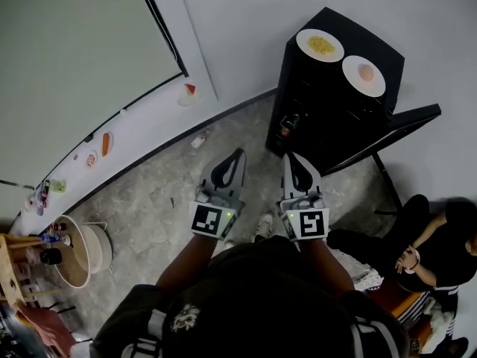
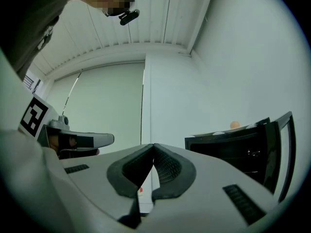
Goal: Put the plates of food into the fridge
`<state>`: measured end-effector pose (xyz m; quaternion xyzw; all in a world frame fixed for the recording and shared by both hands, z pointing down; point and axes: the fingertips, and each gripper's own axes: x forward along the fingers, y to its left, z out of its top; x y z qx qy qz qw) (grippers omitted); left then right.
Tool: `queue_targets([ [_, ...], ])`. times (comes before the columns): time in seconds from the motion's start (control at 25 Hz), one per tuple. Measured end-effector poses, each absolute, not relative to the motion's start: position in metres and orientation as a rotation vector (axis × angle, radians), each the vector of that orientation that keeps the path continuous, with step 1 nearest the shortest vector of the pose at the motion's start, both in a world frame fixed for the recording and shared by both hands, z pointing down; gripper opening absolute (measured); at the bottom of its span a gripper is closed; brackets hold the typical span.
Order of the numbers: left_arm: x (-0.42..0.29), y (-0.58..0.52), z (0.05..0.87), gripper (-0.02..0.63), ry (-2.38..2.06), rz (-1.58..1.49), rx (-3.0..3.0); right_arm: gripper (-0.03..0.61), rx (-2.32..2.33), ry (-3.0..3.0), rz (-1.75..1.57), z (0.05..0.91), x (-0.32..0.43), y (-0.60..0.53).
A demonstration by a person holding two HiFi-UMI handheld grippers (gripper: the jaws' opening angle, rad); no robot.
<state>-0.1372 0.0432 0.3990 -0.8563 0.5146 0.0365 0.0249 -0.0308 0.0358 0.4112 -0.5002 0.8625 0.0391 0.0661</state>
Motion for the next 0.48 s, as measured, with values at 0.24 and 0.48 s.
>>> queue_targets([
  [0.24, -0.119, 0.022, 0.393, 0.031, 1.608, 0.123, -2.644, 0.025, -1.475, 2.607, 0.076, 0.412, -0.019, 0.016],
  [0.48, -0.114, 0.012, 0.400, 0.031, 1.632, 0.066, -2.627, 0.025, -1.418, 2.618, 0.067, 0.413, -0.017, 0.003],
])
